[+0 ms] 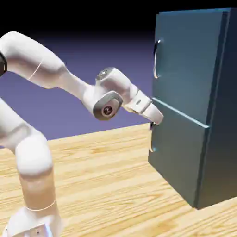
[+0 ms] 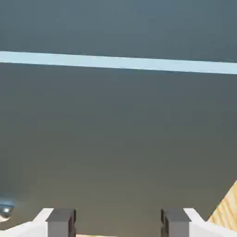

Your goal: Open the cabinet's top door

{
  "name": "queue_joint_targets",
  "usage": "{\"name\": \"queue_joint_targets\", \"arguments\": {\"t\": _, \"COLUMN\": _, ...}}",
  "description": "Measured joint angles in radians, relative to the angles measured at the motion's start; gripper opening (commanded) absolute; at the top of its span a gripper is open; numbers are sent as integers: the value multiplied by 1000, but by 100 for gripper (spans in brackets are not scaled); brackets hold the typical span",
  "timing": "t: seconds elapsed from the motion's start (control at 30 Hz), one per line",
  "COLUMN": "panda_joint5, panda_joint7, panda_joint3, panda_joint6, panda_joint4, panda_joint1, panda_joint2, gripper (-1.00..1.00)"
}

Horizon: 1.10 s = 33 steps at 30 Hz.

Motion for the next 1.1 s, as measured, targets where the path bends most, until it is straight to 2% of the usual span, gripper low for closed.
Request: {"name": "queue_joint_targets", "arguments": {"t": 1.1, "panda_joint5": 1435, "panda_joint7": 1310, "panda_joint3": 769, "panda_joint6": -23, "panda_joint4": 404, "panda_joint1": -681, "panda_joint2": -384, "gripper": 0}}
